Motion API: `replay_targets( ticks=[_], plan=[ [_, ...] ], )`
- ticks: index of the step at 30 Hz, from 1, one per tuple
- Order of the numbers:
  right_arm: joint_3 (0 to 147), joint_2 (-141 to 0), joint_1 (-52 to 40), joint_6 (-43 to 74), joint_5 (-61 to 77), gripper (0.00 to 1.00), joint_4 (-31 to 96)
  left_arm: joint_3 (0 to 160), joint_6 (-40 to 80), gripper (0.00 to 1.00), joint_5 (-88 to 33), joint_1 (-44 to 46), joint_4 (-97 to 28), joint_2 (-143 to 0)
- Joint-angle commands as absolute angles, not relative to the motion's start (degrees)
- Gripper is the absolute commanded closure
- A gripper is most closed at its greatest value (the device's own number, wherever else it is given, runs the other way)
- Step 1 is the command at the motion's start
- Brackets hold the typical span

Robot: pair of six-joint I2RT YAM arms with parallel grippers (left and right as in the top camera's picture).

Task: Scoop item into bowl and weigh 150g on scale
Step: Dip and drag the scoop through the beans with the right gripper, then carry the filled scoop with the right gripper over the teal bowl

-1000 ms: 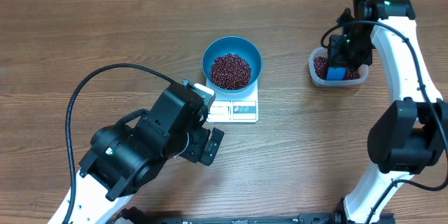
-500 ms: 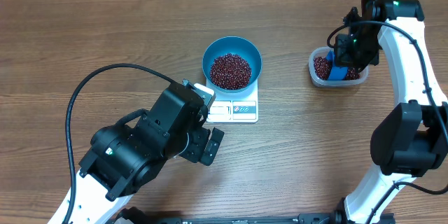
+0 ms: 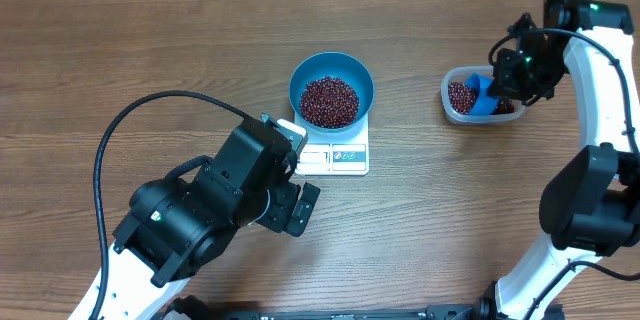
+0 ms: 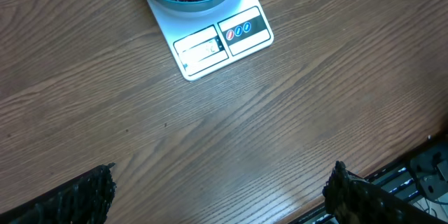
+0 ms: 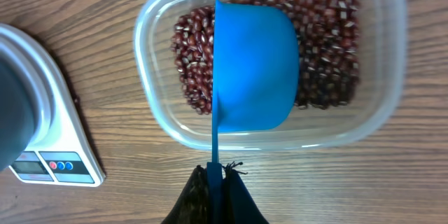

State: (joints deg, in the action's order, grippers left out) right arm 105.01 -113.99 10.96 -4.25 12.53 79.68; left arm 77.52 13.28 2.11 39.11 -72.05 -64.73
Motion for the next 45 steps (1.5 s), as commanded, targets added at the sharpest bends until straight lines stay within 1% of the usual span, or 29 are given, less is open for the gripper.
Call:
replay_targets(
  ticks=[1,10,18,23,31,36,42,45],
  plan=[
    [106.00,-111.33,11.62,-4.12,10.98,0.96,79.88,78.22,12.40,0.00,1.91,39.03,-72.01,-64.49],
    [106.28,-109.19,11.66,-4.14,10.90,0.96,79.42,78.24,12.40,0.01,1.91,39.03,-72.01,-64.49],
    [106.28,-105.89,11.81,-4.40,16.58,0.96,79.59,78.24,12.40,0.01,1.91,39.03,-72.01,-64.49],
    [106.26,-105.89,13.34,-4.38,18.68,0.96,79.88,78.24,12.40,0.00,1.91,39.03,-72.01,-64.49],
    [106.24,-105.89,18.81,-4.73,24.18,0.96,80.66,78.22,12.40,0.00,1.89,39.03,-72.01,-64.49],
    [106.21,-105.89,21.41,-6.87,30.06,0.96,81.17,78.24,12.40,0.00,1.89,39.03,-72.01,-64.49],
    [106.21,-105.89,23.11,-10.72,40.84,0.96,81.10,78.22,12.40,0.01,1.89,39.03,-72.01,-64.49],
    [106.21,-105.86,23.18,-10.85,45.52,0.96,80.68,78.24,12.40,0.00,1.91,39.03,-72.01,-64.49]
  ],
)
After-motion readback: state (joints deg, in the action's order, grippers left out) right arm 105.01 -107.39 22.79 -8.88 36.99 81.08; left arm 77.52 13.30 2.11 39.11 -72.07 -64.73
